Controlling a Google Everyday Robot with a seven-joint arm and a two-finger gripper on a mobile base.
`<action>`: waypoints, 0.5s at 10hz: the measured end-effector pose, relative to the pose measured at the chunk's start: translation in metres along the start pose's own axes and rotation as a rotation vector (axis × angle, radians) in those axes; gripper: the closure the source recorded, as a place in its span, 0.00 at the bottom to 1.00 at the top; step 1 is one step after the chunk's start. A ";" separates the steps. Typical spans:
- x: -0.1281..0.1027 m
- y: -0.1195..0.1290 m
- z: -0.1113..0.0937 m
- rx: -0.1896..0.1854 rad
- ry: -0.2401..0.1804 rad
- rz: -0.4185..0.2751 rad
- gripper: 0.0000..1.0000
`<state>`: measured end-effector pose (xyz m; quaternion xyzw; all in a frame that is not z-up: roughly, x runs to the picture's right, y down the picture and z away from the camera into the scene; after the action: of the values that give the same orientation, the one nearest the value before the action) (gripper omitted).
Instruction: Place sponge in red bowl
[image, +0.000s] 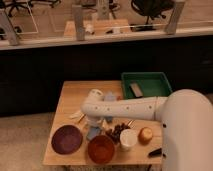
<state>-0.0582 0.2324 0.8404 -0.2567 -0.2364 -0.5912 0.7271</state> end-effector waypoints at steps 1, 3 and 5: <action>0.000 0.001 0.001 0.007 -0.005 0.021 0.22; -0.001 0.000 0.001 0.013 -0.008 0.028 0.38; -0.001 -0.001 -0.001 0.016 -0.010 0.029 0.47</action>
<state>-0.0588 0.2326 0.8393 -0.2572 -0.2410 -0.5775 0.7363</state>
